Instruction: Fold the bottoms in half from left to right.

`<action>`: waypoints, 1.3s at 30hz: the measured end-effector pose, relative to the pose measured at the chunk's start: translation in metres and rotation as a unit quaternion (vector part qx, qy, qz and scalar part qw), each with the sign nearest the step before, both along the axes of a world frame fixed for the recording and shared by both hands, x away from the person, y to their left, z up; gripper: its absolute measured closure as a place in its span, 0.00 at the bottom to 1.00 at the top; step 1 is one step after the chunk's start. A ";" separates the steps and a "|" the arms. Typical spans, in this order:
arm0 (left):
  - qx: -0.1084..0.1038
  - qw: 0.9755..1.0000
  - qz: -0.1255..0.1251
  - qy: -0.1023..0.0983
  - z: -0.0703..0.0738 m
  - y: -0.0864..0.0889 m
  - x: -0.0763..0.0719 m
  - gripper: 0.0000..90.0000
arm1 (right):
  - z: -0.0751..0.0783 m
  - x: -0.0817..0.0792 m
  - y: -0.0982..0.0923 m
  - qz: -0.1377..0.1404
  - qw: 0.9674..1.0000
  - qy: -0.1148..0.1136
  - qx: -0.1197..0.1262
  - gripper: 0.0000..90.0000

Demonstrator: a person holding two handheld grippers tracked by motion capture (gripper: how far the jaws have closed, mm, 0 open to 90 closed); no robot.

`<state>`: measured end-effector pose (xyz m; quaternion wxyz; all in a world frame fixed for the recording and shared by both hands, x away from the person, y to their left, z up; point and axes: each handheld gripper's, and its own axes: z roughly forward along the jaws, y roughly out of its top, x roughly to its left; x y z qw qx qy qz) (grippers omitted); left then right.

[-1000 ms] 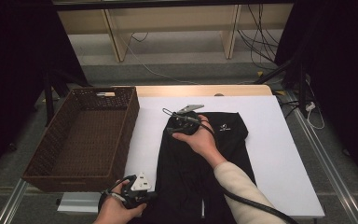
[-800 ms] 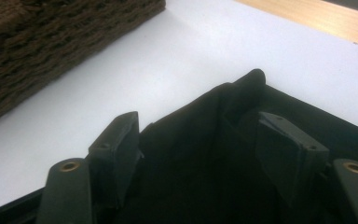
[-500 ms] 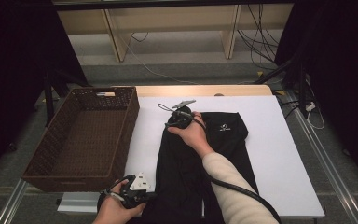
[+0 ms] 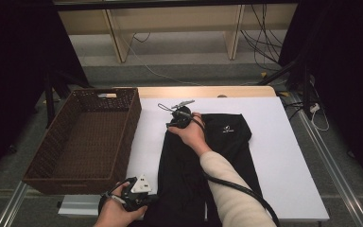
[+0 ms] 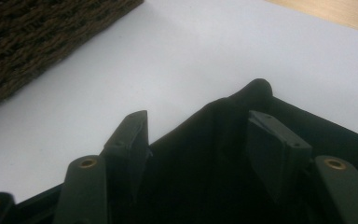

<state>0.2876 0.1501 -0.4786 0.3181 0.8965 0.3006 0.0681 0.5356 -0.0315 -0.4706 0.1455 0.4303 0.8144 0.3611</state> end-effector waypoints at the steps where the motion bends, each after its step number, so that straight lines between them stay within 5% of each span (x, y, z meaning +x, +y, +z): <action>1: -0.001 1.000 0.000 0.000 0.000 0.000 0.000 0.99 | -0.001 0.001 0.000 -0.002 1.000 -0.001 -0.001 0.46; 21: -0.003 1.000 -0.002 0.002 0.000 0.000 0.000 0.99 | -0.019 0.016 0.011 -0.015 1.000 -0.001 -0.024 0.53; 39: -0.005 1.000 -0.003 0.003 0.001 0.001 -0.001 0.99 | -0.021 0.020 0.019 -0.032 0.999 -0.013 -0.041 0.91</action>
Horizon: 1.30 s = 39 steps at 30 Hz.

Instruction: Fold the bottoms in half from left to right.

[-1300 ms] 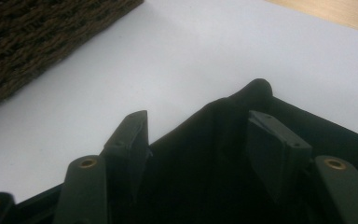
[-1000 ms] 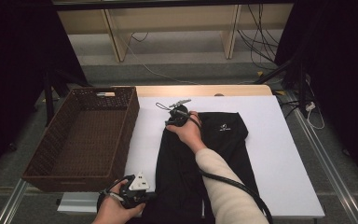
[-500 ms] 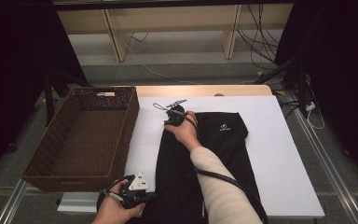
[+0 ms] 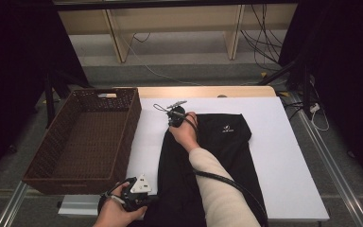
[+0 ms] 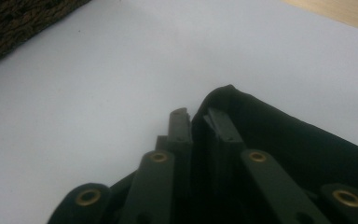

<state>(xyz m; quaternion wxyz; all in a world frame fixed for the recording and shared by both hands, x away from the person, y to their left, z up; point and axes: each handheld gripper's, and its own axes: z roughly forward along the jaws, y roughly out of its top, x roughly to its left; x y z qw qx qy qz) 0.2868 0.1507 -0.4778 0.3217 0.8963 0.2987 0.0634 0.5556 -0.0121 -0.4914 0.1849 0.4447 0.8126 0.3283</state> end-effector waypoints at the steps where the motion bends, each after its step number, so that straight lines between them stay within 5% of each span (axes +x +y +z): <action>1: -0.002 1.000 -0.001 0.001 0.000 0.000 0.000 0.99 | 0.000 0.000 -0.001 -0.002 1.000 0.001 0.002 0.93; 11: -0.023 1.000 -0.002 0.003 0.005 0.005 0.000 0.99 | 0.002 0.000 -0.001 -0.005 1.000 -0.001 0.008 0.97; 28: -0.085 0.996 0.022 -0.021 0.032 0.018 -0.007 0.99 | 0.033 0.000 -0.004 0.002 0.999 -0.037 0.033 0.98; 39: -0.100 0.994 0.037 -0.033 0.041 0.028 -0.009 0.99 | 0.048 0.001 0.003 0.007 0.998 -0.055 0.042 0.98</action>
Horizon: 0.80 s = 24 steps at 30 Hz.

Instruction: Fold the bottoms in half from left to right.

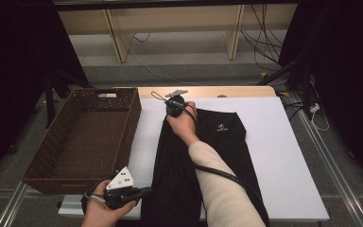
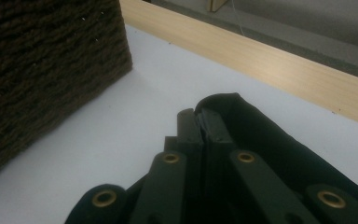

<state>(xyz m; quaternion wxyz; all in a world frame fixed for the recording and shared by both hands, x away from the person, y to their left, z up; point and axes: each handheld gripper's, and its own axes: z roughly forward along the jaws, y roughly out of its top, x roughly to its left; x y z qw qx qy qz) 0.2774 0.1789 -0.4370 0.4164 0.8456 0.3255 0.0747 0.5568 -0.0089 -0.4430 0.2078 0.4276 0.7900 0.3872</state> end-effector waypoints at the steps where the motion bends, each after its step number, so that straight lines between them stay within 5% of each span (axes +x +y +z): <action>1: -0.001 1.000 0.002 -0.001 0.001 0.001 0.000 0.99 | 0.001 0.000 0.000 0.001 1.000 -0.001 0.001 0.98; 24: -0.025 0.999 0.031 -0.028 0.021 0.018 -0.005 0.99 | 0.021 0.005 0.021 0.013 1.000 -0.019 0.021 0.98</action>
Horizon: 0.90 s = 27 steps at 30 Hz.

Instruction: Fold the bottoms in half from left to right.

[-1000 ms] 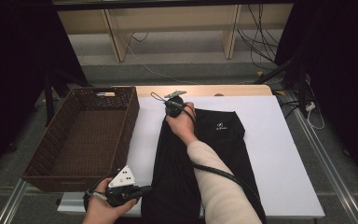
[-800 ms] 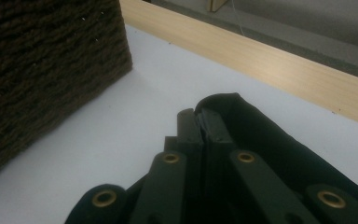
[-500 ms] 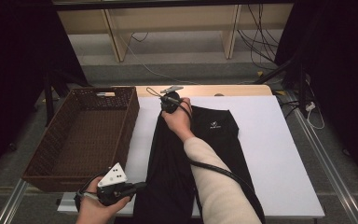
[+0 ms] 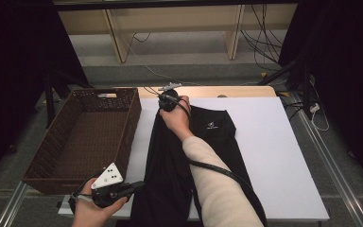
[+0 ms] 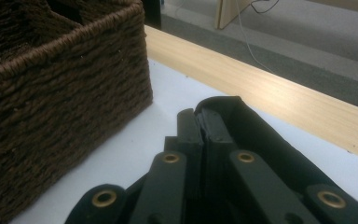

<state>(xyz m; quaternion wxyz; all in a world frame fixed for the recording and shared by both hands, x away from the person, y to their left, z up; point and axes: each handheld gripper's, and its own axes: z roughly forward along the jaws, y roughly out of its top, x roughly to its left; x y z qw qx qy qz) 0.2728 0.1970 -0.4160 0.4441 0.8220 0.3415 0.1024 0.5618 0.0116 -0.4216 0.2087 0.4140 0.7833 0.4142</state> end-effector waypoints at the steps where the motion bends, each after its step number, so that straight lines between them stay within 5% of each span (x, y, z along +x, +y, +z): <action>1: -0.001 1.000 0.001 -0.001 0.001 0.001 0.000 0.99 | 0.001 0.000 0.001 0.000 1.000 0.000 0.001 0.98; 27: -0.007 1.000 0.023 -0.017 0.011 0.019 -0.005 0.99 | 0.015 0.003 0.027 0.016 1.000 -0.018 0.009 0.98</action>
